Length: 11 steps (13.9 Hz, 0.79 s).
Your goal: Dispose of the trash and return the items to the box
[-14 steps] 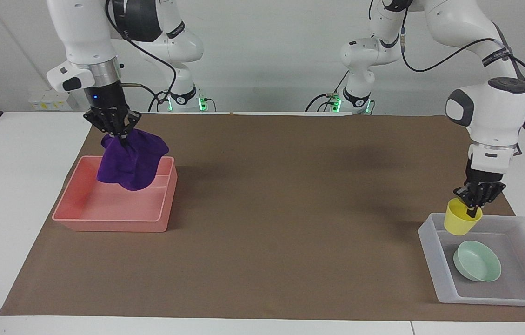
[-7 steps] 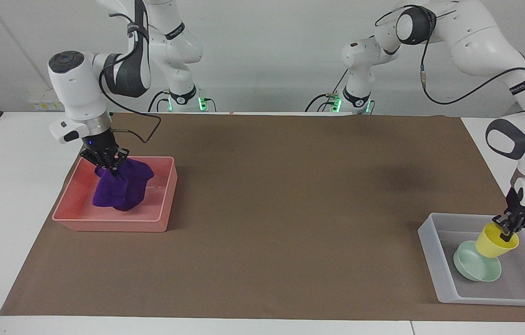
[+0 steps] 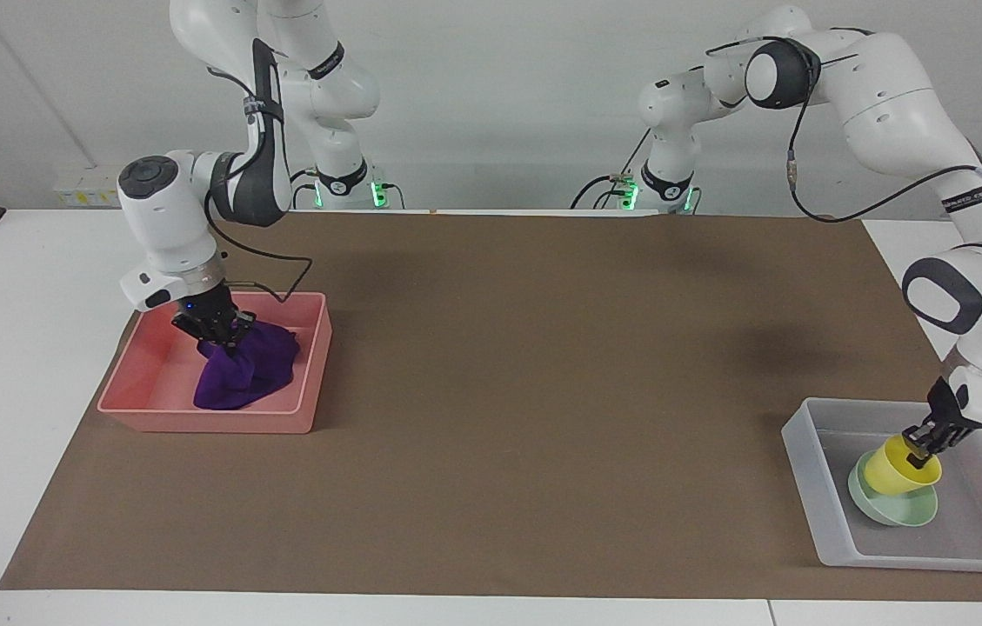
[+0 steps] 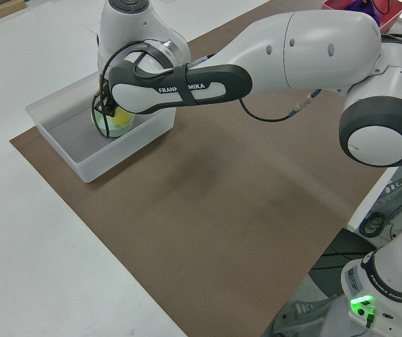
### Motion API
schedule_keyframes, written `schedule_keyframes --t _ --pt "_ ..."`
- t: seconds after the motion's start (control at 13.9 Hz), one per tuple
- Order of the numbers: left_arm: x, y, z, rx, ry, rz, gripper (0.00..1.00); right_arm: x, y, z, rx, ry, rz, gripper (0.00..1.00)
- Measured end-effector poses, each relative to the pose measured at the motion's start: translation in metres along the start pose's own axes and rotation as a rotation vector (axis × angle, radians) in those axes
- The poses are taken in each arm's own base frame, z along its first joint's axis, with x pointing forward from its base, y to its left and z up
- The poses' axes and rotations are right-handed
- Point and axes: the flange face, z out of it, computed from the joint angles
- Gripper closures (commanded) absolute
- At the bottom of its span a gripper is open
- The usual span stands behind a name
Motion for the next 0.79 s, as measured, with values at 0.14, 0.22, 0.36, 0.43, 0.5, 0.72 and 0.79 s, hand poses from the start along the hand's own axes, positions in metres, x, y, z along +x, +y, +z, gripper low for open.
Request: schedule_keyframes --t 0.14,0.22,0.36,0.43,0.5,0.72,0.79 --pt "0.001 -0.001 -0.001 0.0 0.002 -0.002 1.0 -0.001 -0.001 0.014 0.003 -0.021 0.0 0.77" --pt "0.001 -0.001 -0.001 0.0 0.002 -0.002 0.99 -0.001 -0.001 0.02 0.004 -0.03 0.002 0.51" --pt "0.001 -0.001 -0.001 0.0 0.002 -0.002 0.62 -0.001 -0.002 0.028 0.005 -0.035 0.016 0.0" --pt "0.001 -0.001 -0.001 0.0 0.002 -0.002 0.45 -0.001 -0.003 0.028 0.005 -0.035 0.019 0.0" --pt "0.0 -0.001 -0.001 0.0 0.001 -0.002 0.39 0.0 -0.003 0.028 0.006 -0.033 0.021 0.0" --pt "0.001 0.0 -0.003 -0.001 -0.001 0.001 0.0 0.005 -0.009 0.017 0.006 -0.012 0.015 0.0" --pt "0.003 0.002 -0.007 -0.002 0.003 0.008 0.0 0.008 -0.013 0.007 0.006 -0.003 0.01 0.0"
